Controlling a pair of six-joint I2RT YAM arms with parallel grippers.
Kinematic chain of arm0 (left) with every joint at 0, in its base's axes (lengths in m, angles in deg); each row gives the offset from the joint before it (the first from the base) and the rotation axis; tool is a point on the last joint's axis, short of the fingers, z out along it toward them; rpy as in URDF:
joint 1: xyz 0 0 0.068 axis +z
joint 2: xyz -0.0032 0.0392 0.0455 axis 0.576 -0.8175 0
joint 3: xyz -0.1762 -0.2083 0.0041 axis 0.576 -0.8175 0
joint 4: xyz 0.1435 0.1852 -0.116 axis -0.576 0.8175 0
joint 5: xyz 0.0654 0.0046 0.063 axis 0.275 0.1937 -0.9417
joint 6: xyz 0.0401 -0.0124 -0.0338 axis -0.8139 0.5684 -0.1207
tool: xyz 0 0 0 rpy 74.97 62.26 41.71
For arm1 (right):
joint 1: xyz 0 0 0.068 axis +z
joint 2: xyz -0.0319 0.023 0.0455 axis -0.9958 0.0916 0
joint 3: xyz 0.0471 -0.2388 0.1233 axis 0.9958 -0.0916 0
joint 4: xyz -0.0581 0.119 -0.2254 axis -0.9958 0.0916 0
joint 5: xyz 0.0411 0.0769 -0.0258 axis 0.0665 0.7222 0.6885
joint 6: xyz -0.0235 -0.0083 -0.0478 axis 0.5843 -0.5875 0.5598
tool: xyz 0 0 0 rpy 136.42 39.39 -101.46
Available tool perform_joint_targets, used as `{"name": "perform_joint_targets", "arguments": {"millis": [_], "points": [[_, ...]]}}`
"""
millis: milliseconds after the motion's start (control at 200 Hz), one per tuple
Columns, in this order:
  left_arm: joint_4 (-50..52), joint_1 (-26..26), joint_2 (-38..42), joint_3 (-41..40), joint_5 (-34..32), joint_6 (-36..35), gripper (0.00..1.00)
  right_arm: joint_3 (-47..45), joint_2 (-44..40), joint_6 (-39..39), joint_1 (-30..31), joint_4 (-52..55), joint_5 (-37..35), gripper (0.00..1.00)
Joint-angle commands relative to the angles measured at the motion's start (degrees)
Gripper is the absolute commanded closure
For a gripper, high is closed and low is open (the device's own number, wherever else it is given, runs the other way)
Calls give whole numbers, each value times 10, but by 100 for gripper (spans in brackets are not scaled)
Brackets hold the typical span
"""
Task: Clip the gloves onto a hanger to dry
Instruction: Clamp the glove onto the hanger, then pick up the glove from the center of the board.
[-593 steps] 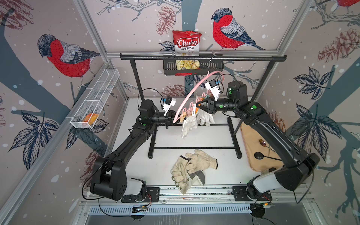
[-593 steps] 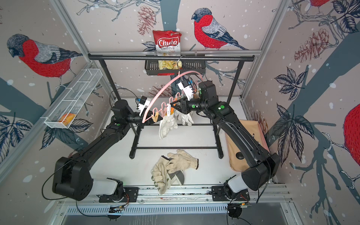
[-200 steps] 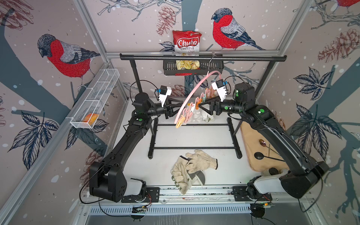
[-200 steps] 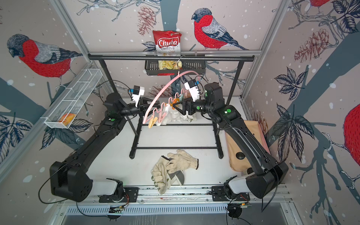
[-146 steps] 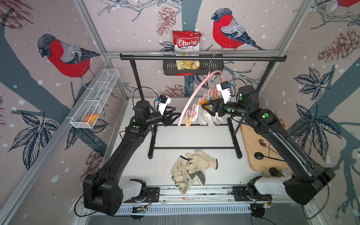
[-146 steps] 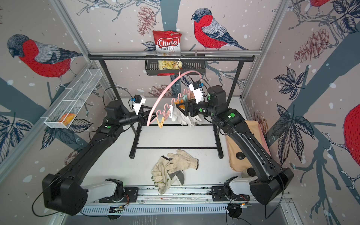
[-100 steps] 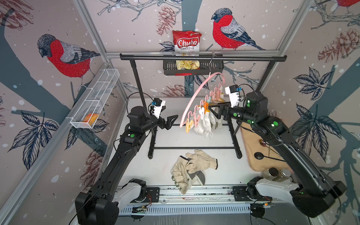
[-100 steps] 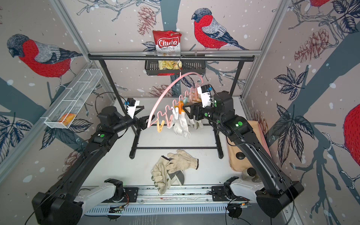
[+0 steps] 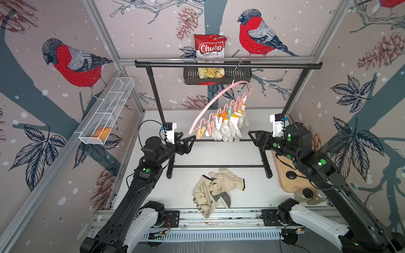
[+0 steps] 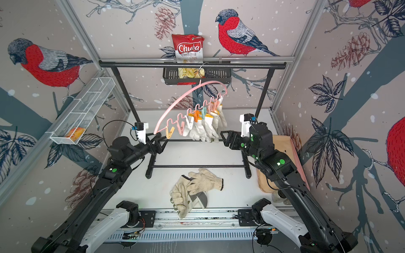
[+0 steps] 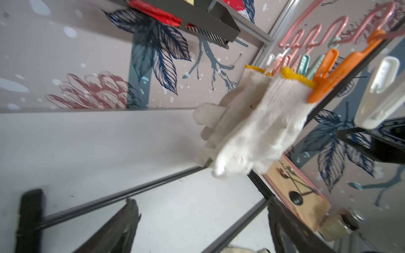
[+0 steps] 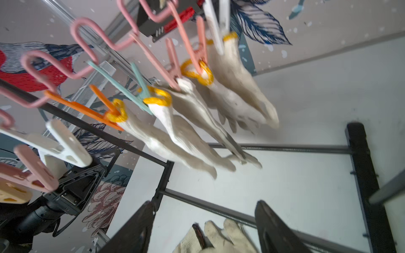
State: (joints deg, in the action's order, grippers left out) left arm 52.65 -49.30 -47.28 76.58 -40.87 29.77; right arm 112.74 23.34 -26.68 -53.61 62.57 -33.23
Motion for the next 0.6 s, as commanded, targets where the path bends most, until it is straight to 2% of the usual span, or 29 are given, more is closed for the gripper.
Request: {"name": "perform_joint_targets", "arguments": {"millis": [0, 50, 100, 165, 260, 390, 595], "points": [[-144, -4, 14, -52, 50, 111, 13, -46, -24, -76, -1, 48, -28, 28], [-142, -8, 18, -60, 44, 114, 13, -69, -37, -89, -2, 58, -27, 28], [-119, -19, 23, -54, 36, 88, 14, -87, -50, -99, -2, 69, -27, 29], [-60, -44, 34, -39, 27, 19, 12, -109, -62, -112, -3, 80, -30, 29], [46, -100, 47, -11, -24, -87, 12, -128, -68, -123, -8, 90, -34, 29], [150, -199, 67, 5, -146, -198, 14, -133, -60, -124, -36, 83, -26, 28], [203, -379, 79, 9, -343, -274, 17, -133, -23, -116, -145, 66, 43, 29]]}}
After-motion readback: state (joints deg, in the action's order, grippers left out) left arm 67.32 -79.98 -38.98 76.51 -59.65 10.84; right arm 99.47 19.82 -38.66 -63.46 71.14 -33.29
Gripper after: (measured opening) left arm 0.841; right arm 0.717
